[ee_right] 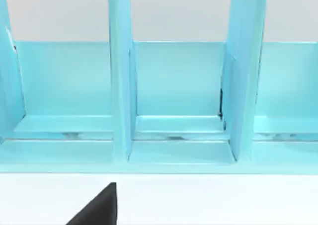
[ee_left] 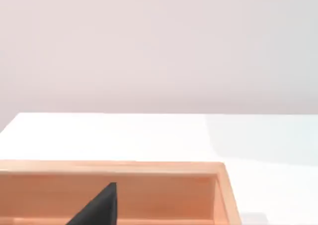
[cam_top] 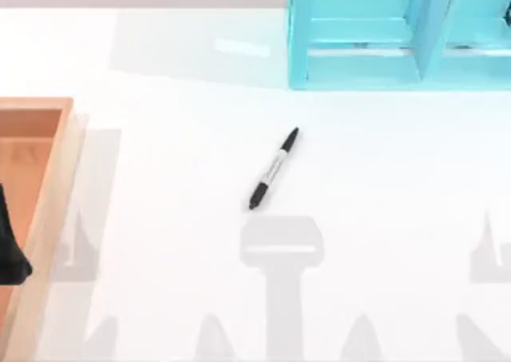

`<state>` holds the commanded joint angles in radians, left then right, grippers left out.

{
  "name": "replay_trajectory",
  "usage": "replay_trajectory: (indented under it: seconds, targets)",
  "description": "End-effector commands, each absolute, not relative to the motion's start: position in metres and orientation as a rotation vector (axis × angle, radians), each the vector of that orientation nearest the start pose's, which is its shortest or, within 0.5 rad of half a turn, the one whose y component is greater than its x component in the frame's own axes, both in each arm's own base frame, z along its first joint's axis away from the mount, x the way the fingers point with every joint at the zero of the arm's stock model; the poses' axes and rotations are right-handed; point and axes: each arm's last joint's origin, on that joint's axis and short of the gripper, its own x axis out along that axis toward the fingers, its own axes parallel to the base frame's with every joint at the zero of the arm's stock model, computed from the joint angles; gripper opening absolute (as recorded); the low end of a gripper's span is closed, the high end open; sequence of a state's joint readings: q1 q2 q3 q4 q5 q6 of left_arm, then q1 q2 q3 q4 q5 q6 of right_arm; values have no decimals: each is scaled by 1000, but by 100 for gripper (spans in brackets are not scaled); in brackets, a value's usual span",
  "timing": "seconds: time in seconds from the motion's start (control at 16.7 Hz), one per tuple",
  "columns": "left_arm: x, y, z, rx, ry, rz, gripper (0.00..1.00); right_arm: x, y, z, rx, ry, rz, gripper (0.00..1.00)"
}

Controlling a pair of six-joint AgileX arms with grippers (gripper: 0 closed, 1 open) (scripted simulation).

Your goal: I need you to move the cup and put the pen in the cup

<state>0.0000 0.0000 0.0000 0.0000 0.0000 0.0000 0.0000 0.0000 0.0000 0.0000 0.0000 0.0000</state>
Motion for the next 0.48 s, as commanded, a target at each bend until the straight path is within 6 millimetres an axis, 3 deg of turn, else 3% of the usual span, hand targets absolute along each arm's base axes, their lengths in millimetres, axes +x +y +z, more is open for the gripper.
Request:
replay_trajectory:
  seconds: [0.24, 0.48]
  targets:
    - [106, 0, 165, 5, 31, 10, 100, 106, -1, 160, 0, 0, 0, 100]
    - [110, 4, 199, 32, 201, 43, 100, 106, -1, 160, 0, 0, 0, 100]
